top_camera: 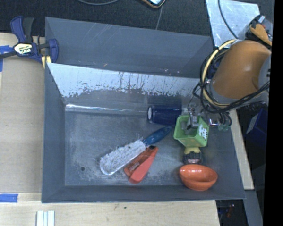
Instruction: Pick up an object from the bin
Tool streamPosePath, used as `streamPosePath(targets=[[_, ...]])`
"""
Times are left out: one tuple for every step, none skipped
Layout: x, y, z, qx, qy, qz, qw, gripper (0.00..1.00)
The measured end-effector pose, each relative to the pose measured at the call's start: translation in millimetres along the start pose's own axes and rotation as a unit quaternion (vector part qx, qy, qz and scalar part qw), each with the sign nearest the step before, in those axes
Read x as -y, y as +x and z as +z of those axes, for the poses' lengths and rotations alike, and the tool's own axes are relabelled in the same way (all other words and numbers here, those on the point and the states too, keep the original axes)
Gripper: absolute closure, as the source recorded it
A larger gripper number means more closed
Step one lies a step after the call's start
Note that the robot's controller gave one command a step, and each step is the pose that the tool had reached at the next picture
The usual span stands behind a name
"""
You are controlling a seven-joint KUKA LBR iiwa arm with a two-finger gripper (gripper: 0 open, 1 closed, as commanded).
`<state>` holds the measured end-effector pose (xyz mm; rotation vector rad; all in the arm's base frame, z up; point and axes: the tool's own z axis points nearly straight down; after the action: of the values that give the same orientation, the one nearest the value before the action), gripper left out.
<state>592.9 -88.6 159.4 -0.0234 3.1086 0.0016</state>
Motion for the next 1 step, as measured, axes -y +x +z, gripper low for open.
streamPosePath(targets=[[9.9,2.3,-13.4,-0.0002,-0.001,0.05,0.9987,1.0]])
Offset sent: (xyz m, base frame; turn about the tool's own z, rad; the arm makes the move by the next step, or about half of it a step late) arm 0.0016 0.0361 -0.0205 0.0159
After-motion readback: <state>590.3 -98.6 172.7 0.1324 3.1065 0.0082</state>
